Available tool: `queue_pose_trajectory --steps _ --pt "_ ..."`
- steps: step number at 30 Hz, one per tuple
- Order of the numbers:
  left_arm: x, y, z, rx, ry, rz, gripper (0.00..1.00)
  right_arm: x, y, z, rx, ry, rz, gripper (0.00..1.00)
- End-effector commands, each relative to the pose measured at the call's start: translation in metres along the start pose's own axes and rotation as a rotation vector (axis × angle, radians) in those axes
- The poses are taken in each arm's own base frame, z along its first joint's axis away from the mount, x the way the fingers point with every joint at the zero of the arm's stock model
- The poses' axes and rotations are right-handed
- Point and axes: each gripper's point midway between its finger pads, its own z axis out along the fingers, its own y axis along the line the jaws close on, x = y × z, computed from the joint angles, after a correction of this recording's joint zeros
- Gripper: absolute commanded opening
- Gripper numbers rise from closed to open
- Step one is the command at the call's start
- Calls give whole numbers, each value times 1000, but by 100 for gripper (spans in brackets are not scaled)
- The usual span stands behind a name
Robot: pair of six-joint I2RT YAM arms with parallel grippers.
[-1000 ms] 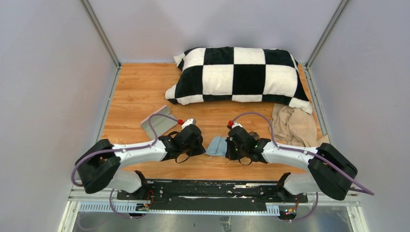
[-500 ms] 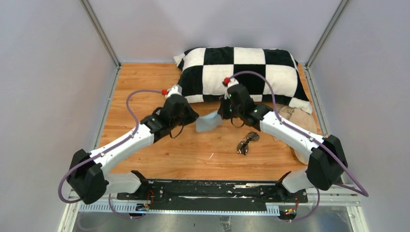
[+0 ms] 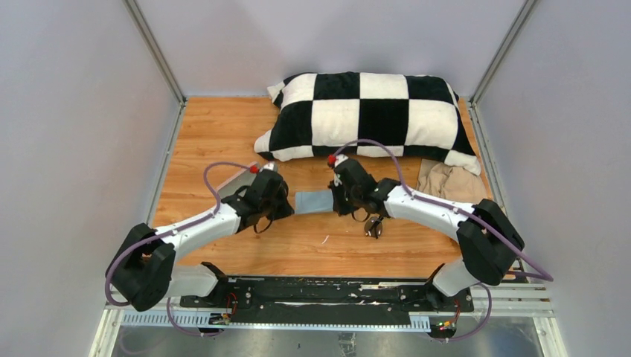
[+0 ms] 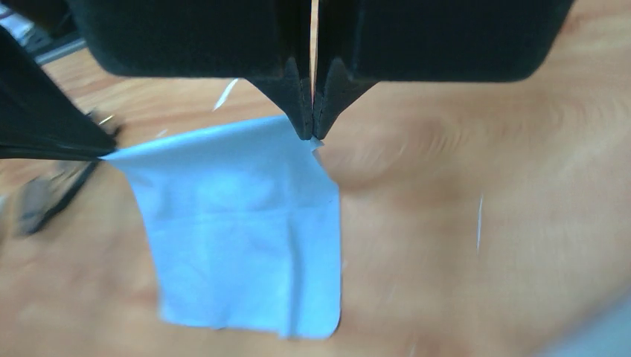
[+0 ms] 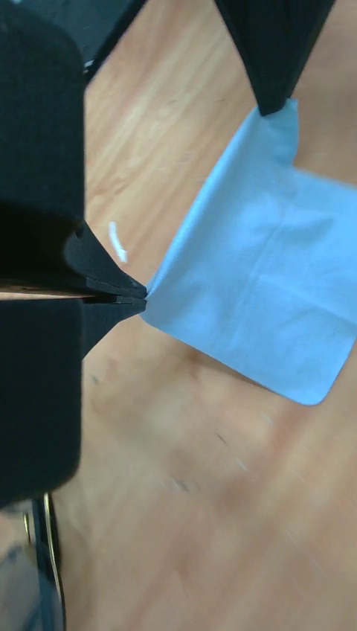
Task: Organize the sunglasses
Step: Adjust the glasses cleaning cloth at the center of the board.
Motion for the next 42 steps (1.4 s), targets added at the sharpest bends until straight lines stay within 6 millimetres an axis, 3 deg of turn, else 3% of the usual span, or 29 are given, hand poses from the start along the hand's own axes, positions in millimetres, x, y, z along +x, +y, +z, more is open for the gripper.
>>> queue_pose_trajectory --steps 1,3,7,19,22,23,26,29,32,38,42 --pt "49 15 -4 38 80 -83 0 65 15 1 -21 137 3 0" --pt "68 21 -7 27 117 -77 0 90 18 0 -31 181 2 0" --pt "91 28 -13 -14 169 -39 0 117 24 -6 -49 229 -1 0" --pt "116 36 -27 -56 241 -83 2 140 36 -19 -79 268 10 0" --pt "118 35 -30 -53 255 -85 22 144 36 -21 -77 277 18 4" --pt "117 36 -31 -58 252 -83 31 146 35 -21 -73 282 20 11" --pt "110 40 -36 -90 231 -67 44 150 32 -24 -60 290 24 37" --pt "95 35 -42 -91 184 -44 46 148 24 -31 -31 274 12 45" --pt "80 31 -46 -97 135 -20 46 141 18 -38 -11 250 6 47" --pt "57 17 -42 -82 83 85 48 109 -10 -41 57 157 48 49" --pt "49 -5 -31 4 73 178 47 85 -23 -34 73 90 104 49"
